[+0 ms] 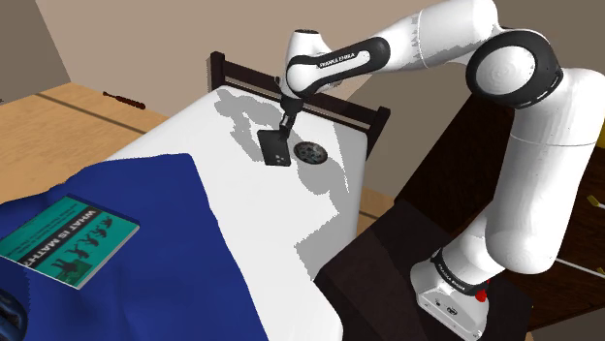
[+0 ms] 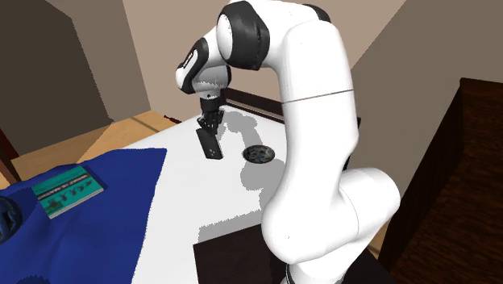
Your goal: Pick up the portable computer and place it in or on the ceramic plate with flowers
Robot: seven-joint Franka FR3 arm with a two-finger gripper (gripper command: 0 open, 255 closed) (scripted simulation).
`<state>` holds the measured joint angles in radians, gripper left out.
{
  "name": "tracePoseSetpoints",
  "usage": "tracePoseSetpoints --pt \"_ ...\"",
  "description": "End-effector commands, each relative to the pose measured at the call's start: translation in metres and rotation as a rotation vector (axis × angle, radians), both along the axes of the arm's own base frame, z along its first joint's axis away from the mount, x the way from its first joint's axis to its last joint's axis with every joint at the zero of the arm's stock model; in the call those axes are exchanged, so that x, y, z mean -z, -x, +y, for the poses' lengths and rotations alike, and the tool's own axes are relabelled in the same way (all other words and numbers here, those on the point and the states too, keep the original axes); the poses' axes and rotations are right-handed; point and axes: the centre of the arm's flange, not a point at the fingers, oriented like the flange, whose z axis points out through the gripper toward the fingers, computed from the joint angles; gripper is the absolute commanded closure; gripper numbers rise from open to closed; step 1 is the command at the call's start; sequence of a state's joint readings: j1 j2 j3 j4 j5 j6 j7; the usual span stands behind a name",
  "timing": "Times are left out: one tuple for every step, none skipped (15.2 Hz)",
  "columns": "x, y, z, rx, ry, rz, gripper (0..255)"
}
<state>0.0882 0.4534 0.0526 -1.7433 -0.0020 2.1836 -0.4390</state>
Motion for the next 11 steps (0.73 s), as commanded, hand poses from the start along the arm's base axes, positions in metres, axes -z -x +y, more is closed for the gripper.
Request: tracePoseSetpoints --pt "-0.008 -0.001 -0.012 0.0 0.0 0.0 255" --pt "-0.011 -0.001 -0.025 0.0 0.0 0.0 255" --pt "-0.014 -0.002 -0.038 0.0 0.0 0.0 255" --pt "-0.017 -0.003 -0.051 0.0 0.0 0.0 255" --pt "-0.019 -0.003 -0.064 0.0 0.0 0.0 255" --pt "-0.022 -0.004 -0.077 0.0 0.0 0.0 255" --pt "-0.025 -0.005 -0.09 0.0 0.0 0.0 255" --pt "-0.028 -0.005 -0.102 0.0 0.0 0.0 255" --pt "-0.03 -0.006 -0.115 0.0 0.0 0.0 255" --pt "-0.033 -0.007 -0.128 0.0 0.0 0.0 255" --pt "-0.036 -0.008 -0.141 0.0 0.0 0.0 255"
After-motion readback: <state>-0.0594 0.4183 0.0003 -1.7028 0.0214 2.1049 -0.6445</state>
